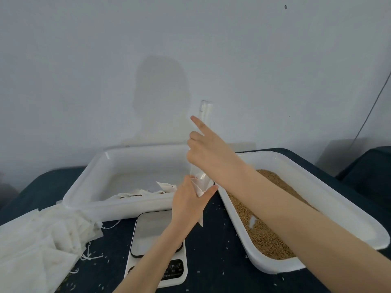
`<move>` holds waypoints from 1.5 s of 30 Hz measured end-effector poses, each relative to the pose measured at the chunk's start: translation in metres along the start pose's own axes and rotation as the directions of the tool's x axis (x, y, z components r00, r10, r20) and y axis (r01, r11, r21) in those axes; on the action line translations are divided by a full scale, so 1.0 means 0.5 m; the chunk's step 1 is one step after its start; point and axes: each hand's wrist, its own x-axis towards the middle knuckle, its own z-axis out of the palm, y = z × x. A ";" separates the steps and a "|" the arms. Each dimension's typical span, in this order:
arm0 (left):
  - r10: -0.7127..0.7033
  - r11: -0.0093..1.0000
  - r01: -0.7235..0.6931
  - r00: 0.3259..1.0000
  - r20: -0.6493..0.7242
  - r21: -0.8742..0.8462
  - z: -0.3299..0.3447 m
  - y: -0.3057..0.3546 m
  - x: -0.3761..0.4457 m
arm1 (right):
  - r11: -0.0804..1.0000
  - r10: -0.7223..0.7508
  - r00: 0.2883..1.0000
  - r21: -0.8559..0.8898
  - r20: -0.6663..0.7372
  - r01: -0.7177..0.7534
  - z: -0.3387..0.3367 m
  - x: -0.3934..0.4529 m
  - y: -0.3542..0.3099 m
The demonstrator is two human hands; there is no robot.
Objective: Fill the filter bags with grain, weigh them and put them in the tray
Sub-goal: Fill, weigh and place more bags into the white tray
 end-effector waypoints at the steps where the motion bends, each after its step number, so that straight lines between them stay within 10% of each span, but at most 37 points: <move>1: -0.009 1.000 0.009 1.000 0.006 -0.018 -0.002 -0.002 0.001 | 1.000 -0.016 1.000 -0.004 -0.025 0.016 0.000 -0.001 -0.003; 12: -0.019 0.989 0.038 0.991 0.129 -0.143 -0.062 -0.046 0.022 | 0.946 0.218 0.953 0.196 0.210 -0.259 0.099 -0.077 0.058; 22: 0.205 0.972 -0.215 0.973 0.110 0.090 -0.095 -0.079 -0.004 | 0.711 0.353 0.715 0.324 0.604 -0.624 0.294 -0.249 0.116; 31: 0.063 0.997 -0.066 0.995 -0.083 -0.026 -0.117 -0.151 -0.040 | 0.774 0.192 0.579 0.240 0.792 -0.586 0.377 -0.271 0.073; 36: -0.042 0.922 0.061 0.997 -0.057 0.382 -0.162 -0.218 -0.061 | 0.801 0.169 0.565 0.221 0.808 -0.556 0.397 -0.263 0.053; 45: -0.103 0.963 0.115 0.993 -0.062 0.245 -0.238 -0.265 -0.059 | 0.797 0.201 0.559 0.198 0.804 -0.570 0.376 -0.249 0.046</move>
